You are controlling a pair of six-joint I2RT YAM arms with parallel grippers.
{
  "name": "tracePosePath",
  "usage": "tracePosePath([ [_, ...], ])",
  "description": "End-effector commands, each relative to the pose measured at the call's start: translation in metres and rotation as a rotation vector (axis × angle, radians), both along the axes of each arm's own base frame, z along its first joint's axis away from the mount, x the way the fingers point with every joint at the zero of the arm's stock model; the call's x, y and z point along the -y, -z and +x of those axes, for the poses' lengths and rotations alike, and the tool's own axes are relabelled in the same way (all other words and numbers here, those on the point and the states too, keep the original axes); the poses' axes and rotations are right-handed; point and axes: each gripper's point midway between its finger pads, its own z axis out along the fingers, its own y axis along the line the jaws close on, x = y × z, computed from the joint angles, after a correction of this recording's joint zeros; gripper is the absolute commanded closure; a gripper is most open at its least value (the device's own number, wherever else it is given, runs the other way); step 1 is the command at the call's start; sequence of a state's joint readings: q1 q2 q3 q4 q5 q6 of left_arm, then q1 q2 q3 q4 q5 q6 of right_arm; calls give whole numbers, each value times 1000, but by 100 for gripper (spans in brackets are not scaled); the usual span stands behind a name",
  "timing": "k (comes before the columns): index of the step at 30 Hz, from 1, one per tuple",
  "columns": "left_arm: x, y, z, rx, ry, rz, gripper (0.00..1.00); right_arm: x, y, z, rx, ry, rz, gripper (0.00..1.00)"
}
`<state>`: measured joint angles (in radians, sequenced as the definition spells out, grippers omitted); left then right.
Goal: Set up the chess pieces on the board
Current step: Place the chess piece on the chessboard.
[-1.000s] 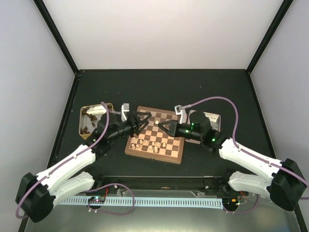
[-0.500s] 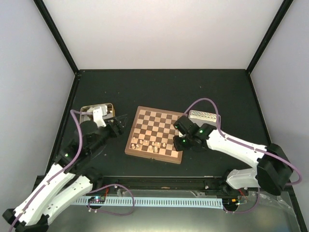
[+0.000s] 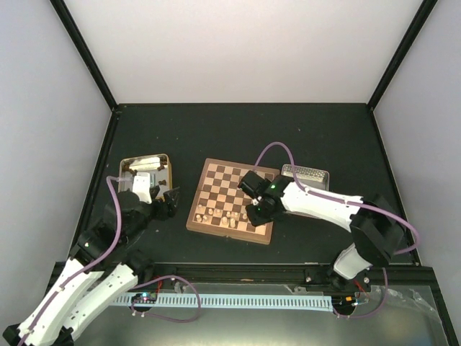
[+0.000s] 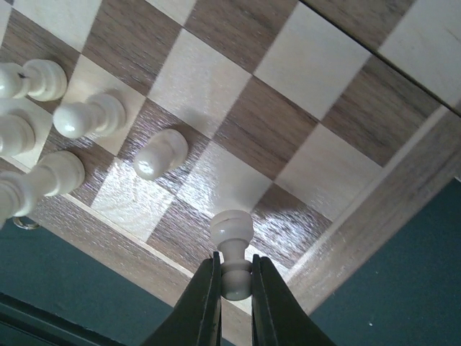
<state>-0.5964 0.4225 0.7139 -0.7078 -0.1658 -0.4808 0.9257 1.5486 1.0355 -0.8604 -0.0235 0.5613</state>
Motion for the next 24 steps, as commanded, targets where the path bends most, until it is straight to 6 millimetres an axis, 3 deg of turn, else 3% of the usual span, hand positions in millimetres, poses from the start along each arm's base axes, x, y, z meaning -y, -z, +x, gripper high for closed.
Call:
tracePosePath([
  [1,-10,-1,-3,30,-11,49,21,-4,-2,3,1,-36,-45,97],
  [9,-13,-5,-9,58,-17,13,20,-9,4,2,-23,-51,-72,93],
  [15,-12,-5,-9,58,-14,8,20,-12,5,8,-4,-46,-84,77],
  [24,-13,-5,-10,61,-20,3,20,-16,10,11,2,-48,-79,82],
])
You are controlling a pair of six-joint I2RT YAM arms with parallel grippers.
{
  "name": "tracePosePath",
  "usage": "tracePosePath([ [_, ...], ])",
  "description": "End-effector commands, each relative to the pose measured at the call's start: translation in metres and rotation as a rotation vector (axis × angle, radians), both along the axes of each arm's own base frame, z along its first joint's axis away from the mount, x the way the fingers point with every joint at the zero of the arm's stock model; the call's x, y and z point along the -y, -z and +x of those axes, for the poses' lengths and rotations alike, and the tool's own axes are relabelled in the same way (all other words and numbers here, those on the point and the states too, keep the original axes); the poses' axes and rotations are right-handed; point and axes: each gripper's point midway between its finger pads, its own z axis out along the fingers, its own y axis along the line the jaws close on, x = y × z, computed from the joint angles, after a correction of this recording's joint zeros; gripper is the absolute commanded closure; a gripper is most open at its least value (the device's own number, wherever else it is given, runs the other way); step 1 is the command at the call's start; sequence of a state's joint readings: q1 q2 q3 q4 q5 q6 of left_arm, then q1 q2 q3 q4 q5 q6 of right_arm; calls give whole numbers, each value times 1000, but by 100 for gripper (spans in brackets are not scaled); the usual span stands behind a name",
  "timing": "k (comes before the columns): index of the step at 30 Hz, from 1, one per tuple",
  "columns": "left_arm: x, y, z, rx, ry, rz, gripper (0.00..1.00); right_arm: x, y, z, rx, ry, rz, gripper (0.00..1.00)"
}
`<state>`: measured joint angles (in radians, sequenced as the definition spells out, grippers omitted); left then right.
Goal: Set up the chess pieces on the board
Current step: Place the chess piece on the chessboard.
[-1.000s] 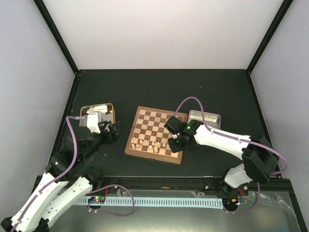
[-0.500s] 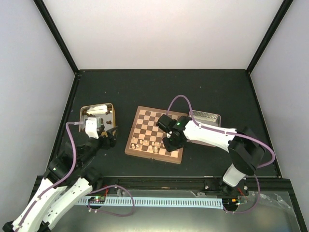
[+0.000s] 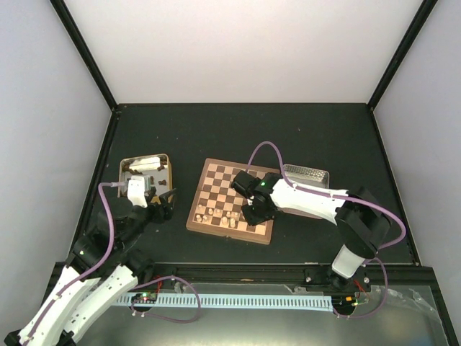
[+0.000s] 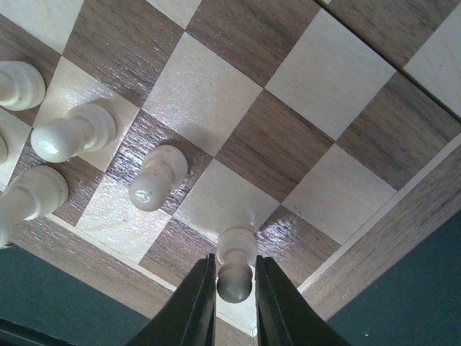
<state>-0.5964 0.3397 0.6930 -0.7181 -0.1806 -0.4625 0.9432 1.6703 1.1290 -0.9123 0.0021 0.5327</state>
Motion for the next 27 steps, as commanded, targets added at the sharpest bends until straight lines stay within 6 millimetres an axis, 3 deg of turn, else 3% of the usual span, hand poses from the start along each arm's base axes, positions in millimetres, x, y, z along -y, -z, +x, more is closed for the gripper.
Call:
tracePosePath([
  [1,-4,0,-1,7,-13,10,20,-7,-1,5,23,-7,5,84],
  [5,-5,1,-1,5,-15,12,20,-10,-1,5,22,-10,26,90],
  [15,-5,1,-1,5,-17,11,20,-12,3,13,60,2,21,92],
  [22,-6,0,-1,8,-21,7,20,-9,6,15,69,6,2,85],
  [27,-6,1,-1,6,-20,10,20,-18,-13,18,98,11,74,72],
])
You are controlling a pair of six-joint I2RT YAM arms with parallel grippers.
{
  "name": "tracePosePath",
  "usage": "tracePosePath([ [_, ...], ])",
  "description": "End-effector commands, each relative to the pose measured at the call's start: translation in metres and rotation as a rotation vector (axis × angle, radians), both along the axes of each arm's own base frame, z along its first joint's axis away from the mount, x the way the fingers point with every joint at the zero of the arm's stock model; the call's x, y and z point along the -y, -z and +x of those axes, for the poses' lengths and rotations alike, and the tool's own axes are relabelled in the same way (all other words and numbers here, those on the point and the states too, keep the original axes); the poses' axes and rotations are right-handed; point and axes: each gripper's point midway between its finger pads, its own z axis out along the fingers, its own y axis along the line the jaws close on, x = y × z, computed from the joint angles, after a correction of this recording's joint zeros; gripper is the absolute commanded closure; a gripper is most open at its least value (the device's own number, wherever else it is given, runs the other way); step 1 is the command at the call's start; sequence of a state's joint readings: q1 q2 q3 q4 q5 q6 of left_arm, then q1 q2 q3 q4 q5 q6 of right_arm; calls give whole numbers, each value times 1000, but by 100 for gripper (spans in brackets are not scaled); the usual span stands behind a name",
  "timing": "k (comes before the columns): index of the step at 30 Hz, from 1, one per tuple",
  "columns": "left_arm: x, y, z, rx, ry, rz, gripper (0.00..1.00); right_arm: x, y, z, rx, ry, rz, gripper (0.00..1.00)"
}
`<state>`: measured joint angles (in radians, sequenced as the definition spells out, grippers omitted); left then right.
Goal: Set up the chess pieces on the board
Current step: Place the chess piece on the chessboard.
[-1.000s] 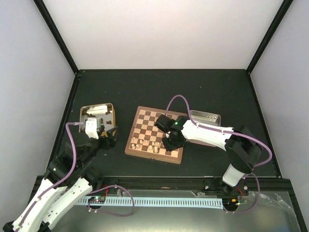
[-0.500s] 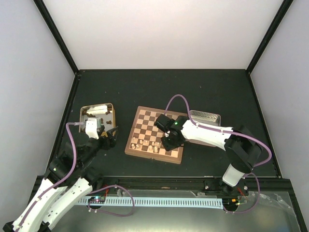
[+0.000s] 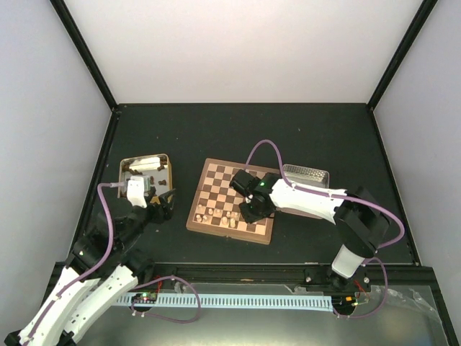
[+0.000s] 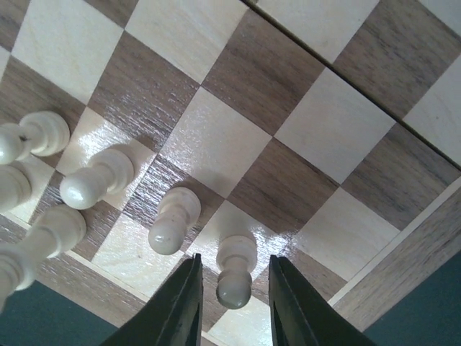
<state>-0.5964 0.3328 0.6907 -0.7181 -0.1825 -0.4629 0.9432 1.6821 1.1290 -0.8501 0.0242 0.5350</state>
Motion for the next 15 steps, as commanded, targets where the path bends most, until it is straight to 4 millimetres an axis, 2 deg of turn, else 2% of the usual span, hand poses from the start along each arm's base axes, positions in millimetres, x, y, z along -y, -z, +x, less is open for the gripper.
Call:
tracePosePath([
  [1,-5,1,0,1,-19,13,20,-10,-22,7,63,8,69,69],
  [4,-4,2,1,-3,-19,17,20,-10,-43,14,122,39,115,63],
  [7,-5,2,1,-3,-20,18,20,1,-67,26,204,103,155,60],
  [11,-5,3,1,-3,-24,19,20,50,-73,50,301,265,130,57],
  [15,-3,3,2,-3,-19,18,20,118,-58,71,321,482,109,57],
])
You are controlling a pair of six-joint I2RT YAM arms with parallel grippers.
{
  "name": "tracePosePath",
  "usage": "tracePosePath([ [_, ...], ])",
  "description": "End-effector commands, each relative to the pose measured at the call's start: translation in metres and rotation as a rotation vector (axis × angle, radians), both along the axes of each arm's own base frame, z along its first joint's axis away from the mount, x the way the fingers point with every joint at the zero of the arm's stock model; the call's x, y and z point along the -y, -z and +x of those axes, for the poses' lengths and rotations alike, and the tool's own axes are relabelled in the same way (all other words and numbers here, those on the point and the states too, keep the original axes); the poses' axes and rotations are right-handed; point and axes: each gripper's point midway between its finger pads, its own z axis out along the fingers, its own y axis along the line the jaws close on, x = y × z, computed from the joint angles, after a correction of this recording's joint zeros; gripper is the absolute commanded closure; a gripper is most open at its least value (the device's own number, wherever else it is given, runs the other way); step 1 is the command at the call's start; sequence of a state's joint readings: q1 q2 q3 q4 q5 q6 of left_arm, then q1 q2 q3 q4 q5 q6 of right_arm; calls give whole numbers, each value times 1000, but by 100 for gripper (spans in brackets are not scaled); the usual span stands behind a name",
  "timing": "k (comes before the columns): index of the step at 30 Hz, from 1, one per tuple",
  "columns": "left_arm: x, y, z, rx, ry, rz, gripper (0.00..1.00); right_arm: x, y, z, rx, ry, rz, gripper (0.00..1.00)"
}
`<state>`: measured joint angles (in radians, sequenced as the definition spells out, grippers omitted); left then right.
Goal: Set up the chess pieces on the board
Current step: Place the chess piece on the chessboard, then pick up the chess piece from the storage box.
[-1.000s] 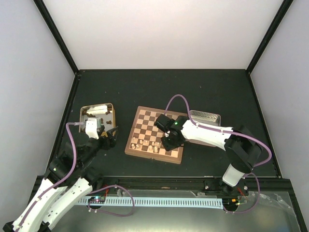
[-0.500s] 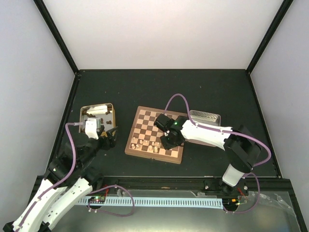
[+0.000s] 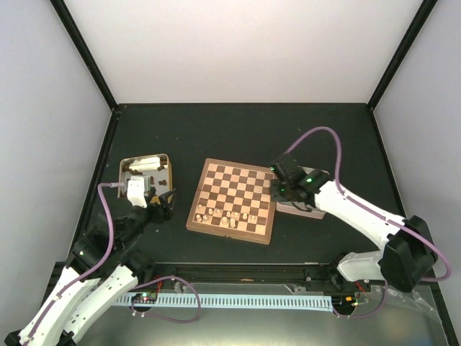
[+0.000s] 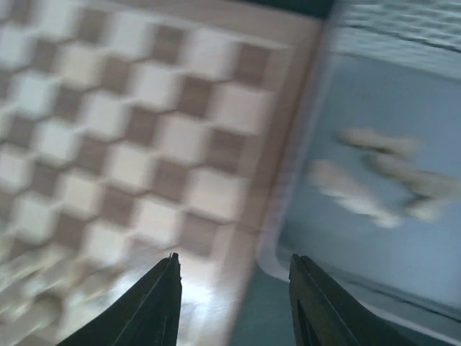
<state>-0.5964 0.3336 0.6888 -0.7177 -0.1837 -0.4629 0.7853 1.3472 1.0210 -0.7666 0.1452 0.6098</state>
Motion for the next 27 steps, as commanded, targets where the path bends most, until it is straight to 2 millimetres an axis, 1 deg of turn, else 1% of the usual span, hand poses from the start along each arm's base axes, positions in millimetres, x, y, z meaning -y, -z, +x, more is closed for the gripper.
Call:
tracePosePath([
  [1,-2,3,3,-4,-15,19,20,79,24,25,17,268,-40,57],
  [2,-2,3,3,-8,-14,20,20,95,28,29,19,309,-42,57],
  [3,-1,4,4,-9,-12,22,20,103,32,32,19,320,-41,57],
  [5,0,5,5,-17,-9,26,20,110,41,36,2,309,-44,56],
  [6,1,6,6,-21,-9,28,20,112,43,39,2,301,-54,53],
  [8,2,7,6,-27,-7,31,20,117,55,45,-18,274,-111,49],
  [10,2,8,7,-33,-6,36,20,123,62,52,-29,269,-172,45],
  [13,3,9,7,-37,-6,38,20,123,69,65,-33,254,-209,39],
  [15,2,9,8,-38,-9,40,20,122,74,72,-39,246,-222,38],
  [17,1,9,8,-38,-13,41,20,122,79,78,-52,242,-239,37],
  [20,1,10,8,-37,-17,46,20,128,86,86,-58,264,-273,37],
  [22,1,10,9,-38,-17,47,20,129,91,90,-68,270,-266,38],
  [27,1,10,9,-38,-19,51,20,132,107,92,-109,279,-261,41],
])
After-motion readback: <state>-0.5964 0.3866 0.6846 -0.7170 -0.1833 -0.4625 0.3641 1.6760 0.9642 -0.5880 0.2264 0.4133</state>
